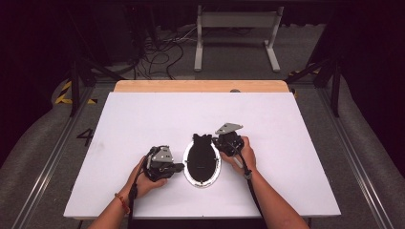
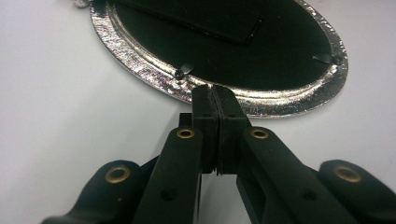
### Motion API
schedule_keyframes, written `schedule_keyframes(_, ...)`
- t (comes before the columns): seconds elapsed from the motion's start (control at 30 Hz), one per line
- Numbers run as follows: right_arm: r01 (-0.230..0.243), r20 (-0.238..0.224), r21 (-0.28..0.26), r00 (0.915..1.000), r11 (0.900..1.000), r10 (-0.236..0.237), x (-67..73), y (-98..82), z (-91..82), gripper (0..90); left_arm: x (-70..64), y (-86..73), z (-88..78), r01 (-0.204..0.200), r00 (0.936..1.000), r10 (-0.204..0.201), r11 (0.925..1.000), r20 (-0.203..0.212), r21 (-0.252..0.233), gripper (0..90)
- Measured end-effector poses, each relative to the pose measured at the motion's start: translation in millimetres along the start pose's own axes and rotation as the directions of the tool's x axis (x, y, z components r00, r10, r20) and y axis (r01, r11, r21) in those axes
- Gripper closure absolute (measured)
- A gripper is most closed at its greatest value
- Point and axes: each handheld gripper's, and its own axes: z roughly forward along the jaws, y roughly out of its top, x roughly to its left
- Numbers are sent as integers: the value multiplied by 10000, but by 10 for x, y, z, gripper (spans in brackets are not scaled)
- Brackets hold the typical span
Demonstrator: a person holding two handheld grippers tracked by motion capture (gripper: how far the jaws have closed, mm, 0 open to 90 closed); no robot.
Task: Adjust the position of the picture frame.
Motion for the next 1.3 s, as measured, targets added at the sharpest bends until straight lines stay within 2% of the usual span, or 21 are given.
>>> schedule_keyframes(0.1, -378, -200, 42, 9991, 9993, 379, -44, 38, 35, 890, -7, 5, 9, -23, 9999, 23, 10000, 113, -2, 889)
schedule_keyframes(0.17, -194, -65, 77, 9998, 9998, 195, -27, 68, 62, 900, -38, 15, 27, -154, 9987, 155, 9999, 482, -23, 891)
schedule_keyframes(0.27, -84, 205, 189, 9998, 9998, 80, -19, 119, 103, 900, -130, 50, 68, -430, 9974, 428, 9991, 586, 29, 897)
schedule_keyframes(0.3, -86, 224, 197, 9997, 9998, 82, -22, 129, 107, 900, -163, 67, 86, -525, 9977, 525, 9986, 430, -5, 898)
schedule_keyframes(0.37, -146, 227, 100, 9996, 9998, 143, -19, 148, 111, 900, -186, 78, 102, -536, 9979, 536, 9986, 375, -17, 899)
schedule_keyframes(0.43, -133, 0, -15, 9999, 9999, 133, -8, 189, 103, 900, -227, 111, 138, -554, 9977, 553, 9985, 388, 9, 899)
schedule_keyframes(0.5, 79, 460, 305, 9989, 9995, -93, 46, 238, 121, 900, -253, 134, 170, -546, 9979, 546, 9985, 341, -28, 899)
schedule_keyframes(0.63, -450, 253, 491, 9987, 9978, 438, -6, 289, 146, 900, -289, 171, 204, -632, 9978, 631, 9980, 221, 34, 899)
schedule_keyframes(0.8, -479, 423, 347, 9980, 9982, 464, -26, 282, 197, 900, -295, 186, 221, -626, 9977, 625, 9980, 247, 20, 900)
schedule_keyframes(1.07, -951, -176, 134, 9953, 9954, 954, -116, 258, 230, 900, -304, 209, 244, -711, 9971, 710, 9975, 288, 24, 900)
schedule_keyframes(1.13, -911, -323, 61, 9953, 9958, 913, -104, 268, 234, 900, -330, 220, 258, -746, 9968, 745, 9972, 280, 25, 900)
schedule_keyframes(1.17, -700, -358, 20, 9969, 9975, 700, -73, 286, 241, 900, -349, 232, 267, -884, 9959, 883, 9961, 201, 47, 900)
schedule_keyframes(1.2, -700, -358, 20, 9969, 9975, 700, -73, 286, 241, 900, -366, 247, 273, -1040, 9945, 1038, 9945, 157, 129, 900)
schedule_keyframes(1.23, -532, -352, -13, 9980, 9986, 531, -49, 300, 249, 900, -389, 258, 283, -1062, 9943, 1060, 9942, 117, 185, 900)
schedule_keyframes(1.3, -384, -507, 142, 9980, 9992, 390, 0, 351, 263, 900, -438, 292, 319, -1212, 9926, 1210, 9924, 133, 191, 900)
